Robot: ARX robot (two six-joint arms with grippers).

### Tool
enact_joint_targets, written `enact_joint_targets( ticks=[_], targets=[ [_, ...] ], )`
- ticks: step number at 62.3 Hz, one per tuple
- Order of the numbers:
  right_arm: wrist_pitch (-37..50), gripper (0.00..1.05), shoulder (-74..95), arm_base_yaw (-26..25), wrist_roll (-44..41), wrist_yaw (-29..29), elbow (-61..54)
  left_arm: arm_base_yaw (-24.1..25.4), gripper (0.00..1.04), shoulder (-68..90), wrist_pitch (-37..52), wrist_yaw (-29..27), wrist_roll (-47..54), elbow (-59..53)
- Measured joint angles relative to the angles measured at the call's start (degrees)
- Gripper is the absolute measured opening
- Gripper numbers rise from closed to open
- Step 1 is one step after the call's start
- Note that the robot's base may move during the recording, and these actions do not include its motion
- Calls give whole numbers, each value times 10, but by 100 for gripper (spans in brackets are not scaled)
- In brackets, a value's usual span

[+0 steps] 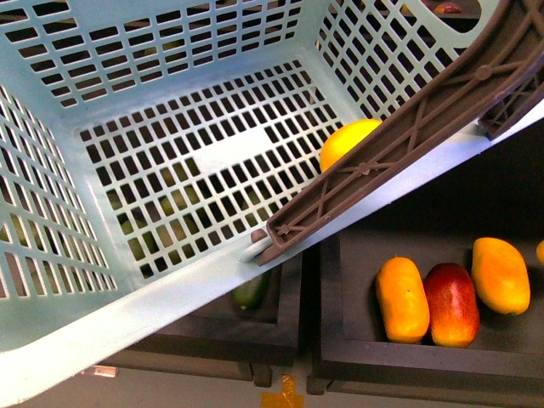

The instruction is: Pick lemon and mango into basket

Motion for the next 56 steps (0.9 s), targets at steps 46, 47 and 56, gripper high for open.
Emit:
enact_joint_targets(
  ticks=[46, 47, 56],
  targets=[
    [10, 60, -604, 74, -239, -245, -173, 0, 5, 0, 0, 2, 0, 0],
    [8, 60, -609, 78, -239, -244, -172, 0, 5, 0, 0, 2, 0, 0],
    [4, 60, -640, 139, -235, -214, -167, 0, 5, 0, 0, -1, 0, 0]
  ],
)
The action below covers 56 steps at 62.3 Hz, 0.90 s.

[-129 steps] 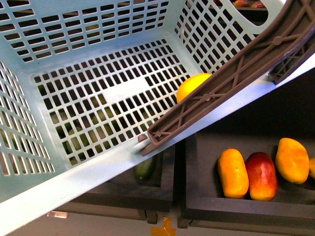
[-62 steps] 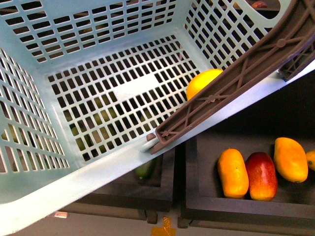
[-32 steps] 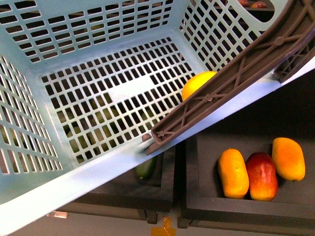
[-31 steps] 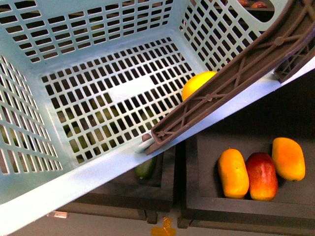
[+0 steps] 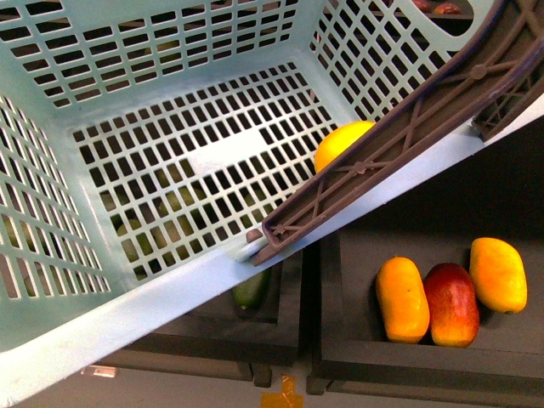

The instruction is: Pick lemon and mango into basket

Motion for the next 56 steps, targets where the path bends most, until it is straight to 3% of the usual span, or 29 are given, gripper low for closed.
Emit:
enact_joint_targets(
  ticks=[21, 41, 44, 47, 56],
  targets=[
    [43, 60, 62, 173, -10, 118, 17, 0, 5, 0, 0, 1, 0, 0],
    [37, 59, 128, 266, -17, 179, 44, 0, 5, 0, 0, 2, 0, 0],
    [37, 66, 134, 272, -17, 184, 45, 0, 5, 0, 0, 1, 0, 0],
    [37, 78, 138, 278, -15, 193, 46, 0, 5, 0, 0, 0, 0, 0],
    [38, 97, 133, 272, -10, 216, 46, 0, 5, 0, 0, 0, 1, 0]
  ],
)
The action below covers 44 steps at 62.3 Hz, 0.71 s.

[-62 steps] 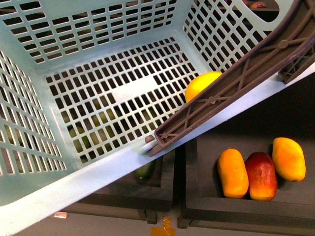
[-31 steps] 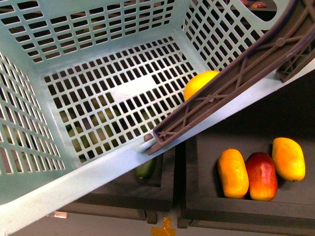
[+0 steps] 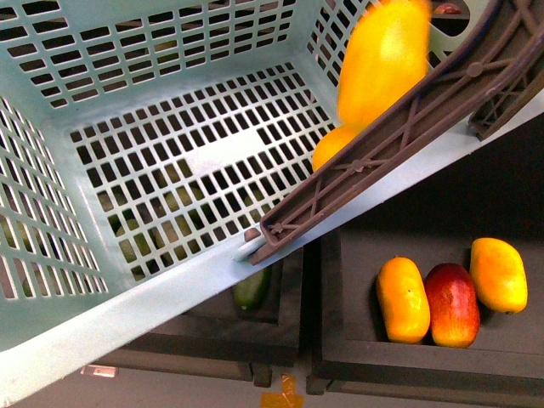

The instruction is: Pick lemon and mango into basket

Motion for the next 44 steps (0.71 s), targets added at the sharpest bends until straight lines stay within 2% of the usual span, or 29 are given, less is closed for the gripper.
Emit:
enact_joint_targets(
  ticks=[8, 11, 13, 16, 19, 23, 35, 40, 44],
  targets=[
    [1, 96, -30, -24, -14, 32, -16, 0, 5, 1, 0, 4, -2, 0],
    [79, 88, -54, -42, -70, 74, -57, 0, 5, 1, 0, 4, -2, 0],
    [122, 83, -74, -57, -104, 74, -83, 0, 5, 1, 0, 3, -2, 0],
    [189, 72, -126, -99, -181, 38, -150, 0, 5, 1, 0, 1, -2, 0],
    [189, 64, -178, -141, -228, -2, -194, 1, 5, 1, 0, 0, -2, 0],
    [192, 53, -227, -179, -254, -19, -238, 2, 5, 1, 0, -2, -1, 0],
    [207, 22, -286, -204, -287, -47, -317, -1, 5, 1, 0, 7, -2, 0],
    [209, 4, -313, -217, -291, -62, -350, -1, 5, 1, 0, 10, -6, 0],
    [209, 2, -336, -242, -296, -91, -368, -1, 5, 1, 0, 4, -5, 0]
  ],
)
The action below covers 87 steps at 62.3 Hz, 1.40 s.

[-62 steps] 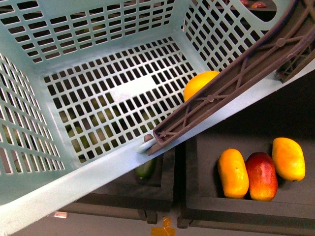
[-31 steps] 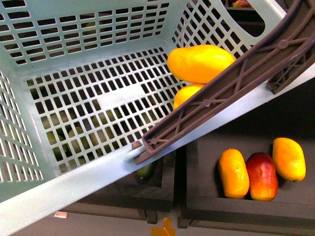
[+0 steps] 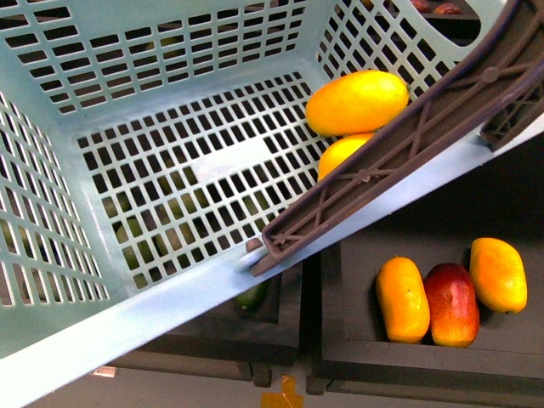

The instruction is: Pick lemon and mango into basket

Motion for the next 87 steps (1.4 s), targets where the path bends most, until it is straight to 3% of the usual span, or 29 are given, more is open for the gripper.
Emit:
enact_joint_targets(
  ticks=[48, 87],
  targets=[
    [-93, 2, -216, -12, 0, -2, -115, 1, 5, 0, 0, -3, 2, 0],
    [-216, 2, -345, -12, -1, -3, -115, 1, 5, 0, 0, -3, 2, 0]
  ],
)
